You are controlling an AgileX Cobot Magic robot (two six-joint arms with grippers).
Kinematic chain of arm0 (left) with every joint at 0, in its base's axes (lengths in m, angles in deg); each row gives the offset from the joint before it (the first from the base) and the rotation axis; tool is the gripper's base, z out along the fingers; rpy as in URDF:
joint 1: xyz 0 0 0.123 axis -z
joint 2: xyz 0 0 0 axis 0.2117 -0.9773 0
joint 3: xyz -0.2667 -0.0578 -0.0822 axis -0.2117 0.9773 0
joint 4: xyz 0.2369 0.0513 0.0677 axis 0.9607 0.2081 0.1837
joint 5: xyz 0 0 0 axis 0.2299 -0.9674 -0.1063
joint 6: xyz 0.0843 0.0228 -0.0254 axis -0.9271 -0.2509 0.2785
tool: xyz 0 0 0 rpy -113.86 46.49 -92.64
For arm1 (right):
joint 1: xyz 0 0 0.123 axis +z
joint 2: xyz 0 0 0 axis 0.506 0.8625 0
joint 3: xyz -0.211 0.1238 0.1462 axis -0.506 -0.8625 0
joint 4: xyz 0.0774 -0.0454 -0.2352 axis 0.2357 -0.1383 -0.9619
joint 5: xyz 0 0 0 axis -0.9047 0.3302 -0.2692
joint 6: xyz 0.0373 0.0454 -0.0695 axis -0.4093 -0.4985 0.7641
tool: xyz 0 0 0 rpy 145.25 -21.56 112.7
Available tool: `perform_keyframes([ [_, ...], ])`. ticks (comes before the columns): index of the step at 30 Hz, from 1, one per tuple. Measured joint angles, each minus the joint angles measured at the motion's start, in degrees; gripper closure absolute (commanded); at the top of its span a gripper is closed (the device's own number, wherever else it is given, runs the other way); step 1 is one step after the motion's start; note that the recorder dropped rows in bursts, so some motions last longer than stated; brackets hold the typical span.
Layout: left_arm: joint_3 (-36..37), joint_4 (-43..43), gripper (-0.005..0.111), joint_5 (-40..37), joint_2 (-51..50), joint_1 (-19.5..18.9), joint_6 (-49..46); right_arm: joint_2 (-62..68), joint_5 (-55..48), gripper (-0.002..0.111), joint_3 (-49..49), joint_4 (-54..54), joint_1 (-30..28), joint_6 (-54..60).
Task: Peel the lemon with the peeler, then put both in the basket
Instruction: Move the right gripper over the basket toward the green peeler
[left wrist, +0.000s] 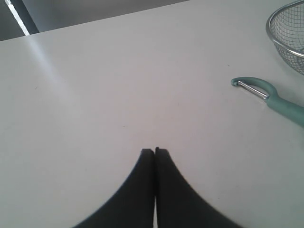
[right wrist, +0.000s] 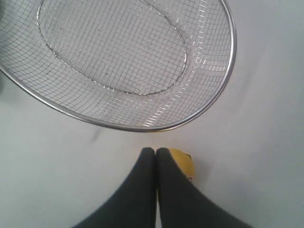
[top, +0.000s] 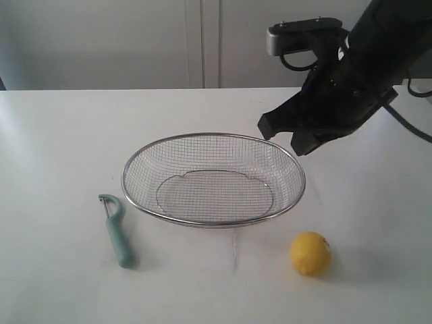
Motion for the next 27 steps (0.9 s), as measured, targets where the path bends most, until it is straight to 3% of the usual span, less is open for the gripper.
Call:
perform_keyframes([
  [27,0.0,0.0,0.106,0.0,0.0,0.0,0.0,12.9,0.1,0.108,12.2,0.0,13.4,-1.6],
])
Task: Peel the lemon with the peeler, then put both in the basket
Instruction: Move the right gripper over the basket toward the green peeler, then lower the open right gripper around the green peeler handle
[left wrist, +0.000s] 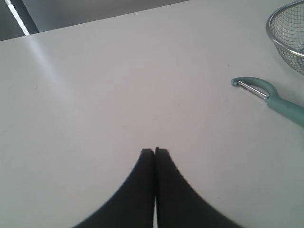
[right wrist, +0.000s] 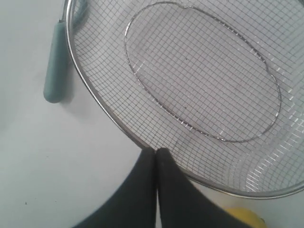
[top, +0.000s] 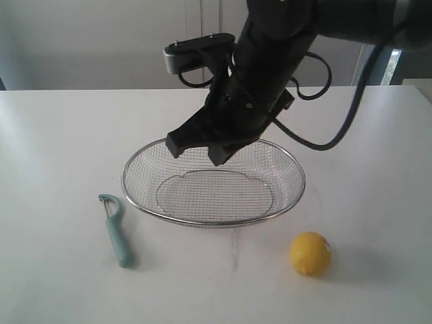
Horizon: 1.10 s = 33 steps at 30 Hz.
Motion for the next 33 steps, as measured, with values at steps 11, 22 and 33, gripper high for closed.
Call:
perform_keyframes([
  [11,0.0,0.0,0.106,0.0,0.0,0.0,0.0,6.5,0.0,0.108,6.6,0.0,4.8,0.0],
  [22,0.0,0.0,0.106,0.0,0.0,0.0,0.0,13.5,-0.8,0.108,13.7,0.2,9.4,0.0],
  [33,0.0,0.0,0.106,0.0,0.0,0.0,0.0,16.5,-1.3,0.108,14.6,4.7,11.3,0.0],
])
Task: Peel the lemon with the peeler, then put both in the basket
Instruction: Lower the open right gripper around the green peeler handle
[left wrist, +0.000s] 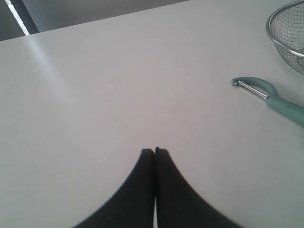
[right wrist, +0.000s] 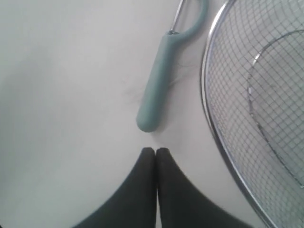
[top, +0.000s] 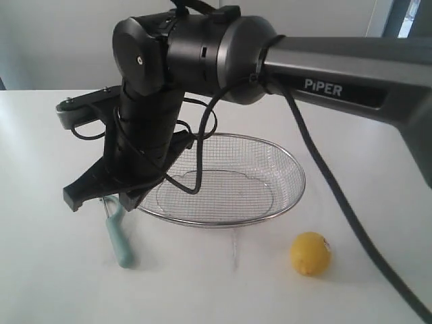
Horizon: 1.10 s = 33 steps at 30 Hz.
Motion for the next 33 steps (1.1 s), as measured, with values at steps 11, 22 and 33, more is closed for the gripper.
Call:
perform_keyframes([
  [11,0.0,0.0,0.106,0.0,0.0,0.0,0.0,0.1,4.1,0.108,0.0,0.2,4.5,4.7],
  [22,0.0,0.0,0.106,0.0,0.0,0.0,0.0,5.6,7.3,0.108,0.1,-11.2,9.0,-4.3],
  [33,0.0,0.0,0.106,0.0,0.0,0.0,0.0,6.9,9.0,0.108,0.1,-12.0,9.3,-7.6],
])
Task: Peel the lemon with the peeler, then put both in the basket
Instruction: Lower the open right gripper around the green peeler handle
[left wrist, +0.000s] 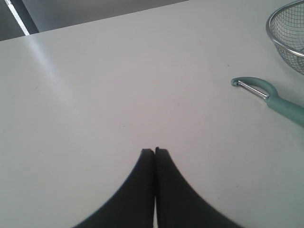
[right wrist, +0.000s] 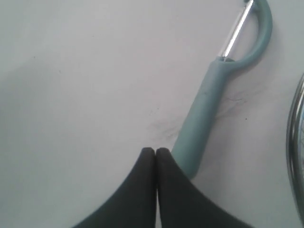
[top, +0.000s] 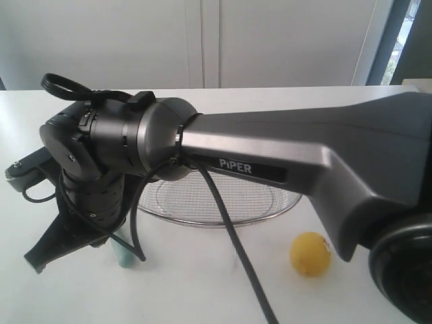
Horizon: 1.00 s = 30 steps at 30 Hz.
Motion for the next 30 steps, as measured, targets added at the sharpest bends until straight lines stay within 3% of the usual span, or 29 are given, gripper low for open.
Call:
perform_keyframes([
  [4,0.0,0.0,0.106,0.0,0.0,0.0,0.0,0.0,0.1,0.096,0.0,0.0,0.0,-3.6],
  [10,0.0,0.0,0.106,0.0,0.0,0.0,0.0,0.0,0.7,0.062,0.0,-0.1,0.0,-4.8],
  [30,0.0,0.0,0.106,0.0,0.0,0.0,0.0,3.8,4.5,0.061,0.0,-2.4,-0.3,-9.3],
])
